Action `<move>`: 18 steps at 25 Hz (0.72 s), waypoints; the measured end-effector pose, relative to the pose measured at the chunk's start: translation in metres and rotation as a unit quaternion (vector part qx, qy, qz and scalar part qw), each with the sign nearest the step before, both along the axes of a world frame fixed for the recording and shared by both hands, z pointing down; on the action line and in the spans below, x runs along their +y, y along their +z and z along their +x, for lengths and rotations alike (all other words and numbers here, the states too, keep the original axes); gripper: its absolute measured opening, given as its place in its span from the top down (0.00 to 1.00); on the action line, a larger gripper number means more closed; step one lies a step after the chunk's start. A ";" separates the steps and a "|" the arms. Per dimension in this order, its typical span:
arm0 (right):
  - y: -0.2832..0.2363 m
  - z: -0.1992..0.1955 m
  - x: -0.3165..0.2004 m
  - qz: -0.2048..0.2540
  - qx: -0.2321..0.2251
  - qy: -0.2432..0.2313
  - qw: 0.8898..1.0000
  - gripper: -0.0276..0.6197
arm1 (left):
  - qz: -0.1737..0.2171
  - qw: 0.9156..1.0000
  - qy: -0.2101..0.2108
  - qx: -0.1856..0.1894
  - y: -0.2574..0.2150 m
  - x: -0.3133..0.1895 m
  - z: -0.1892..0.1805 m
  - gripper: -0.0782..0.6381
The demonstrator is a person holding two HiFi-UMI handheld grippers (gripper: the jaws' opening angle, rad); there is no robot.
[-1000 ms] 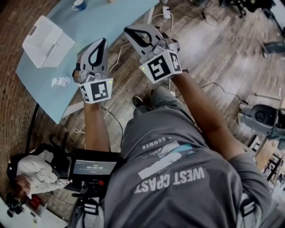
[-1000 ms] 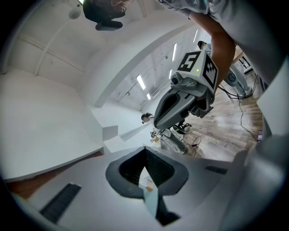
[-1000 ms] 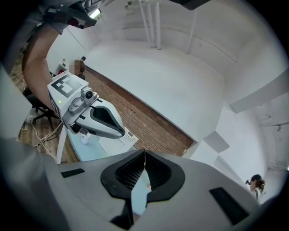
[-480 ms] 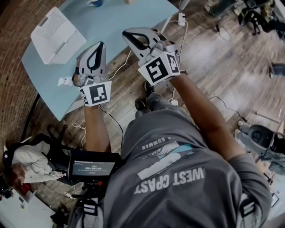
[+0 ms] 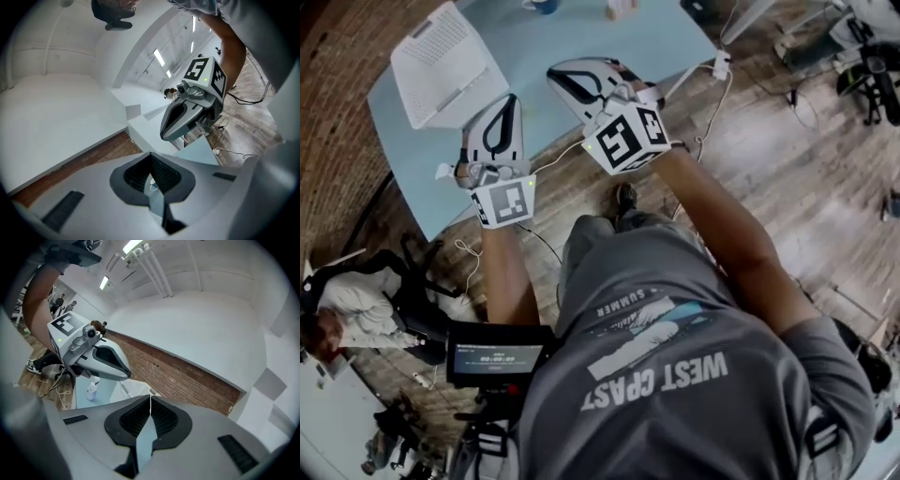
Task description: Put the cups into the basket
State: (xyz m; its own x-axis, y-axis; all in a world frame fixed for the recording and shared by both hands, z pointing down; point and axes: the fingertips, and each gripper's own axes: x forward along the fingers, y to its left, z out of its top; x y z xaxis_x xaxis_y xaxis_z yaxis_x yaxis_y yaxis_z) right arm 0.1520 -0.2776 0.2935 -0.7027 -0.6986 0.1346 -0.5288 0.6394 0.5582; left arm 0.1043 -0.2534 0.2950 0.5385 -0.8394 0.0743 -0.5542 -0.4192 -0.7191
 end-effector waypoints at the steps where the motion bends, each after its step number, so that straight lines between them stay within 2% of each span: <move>1: 0.004 -0.006 -0.004 -0.004 0.000 -0.010 1.000 0.94 | 0.000 1.000 -0.009 -0.001 0.000 -0.002 -0.004 0.89; 7: 0.034 -0.042 -0.018 -0.043 0.020 -0.073 0.996 0.94 | -0.013 0.999 -0.051 0.006 0.010 -0.010 -0.024 0.89; 12: 0.075 -0.075 -0.023 -0.091 0.069 -0.121 0.986 0.94 | -0.023 0.998 -0.063 0.018 0.021 -0.023 -0.042 0.89; 15: 0.113 -0.107 -0.034 -0.137 0.118 -0.153 0.972 0.91 | -0.033 0.997 -0.069 0.031 0.031 -0.047 -0.069 0.89; 18: 0.157 -0.144 -0.044 -0.188 0.177 -0.190 0.947 0.82 | -0.053 0.994 -0.080 0.048 0.043 -0.074 -0.104 0.89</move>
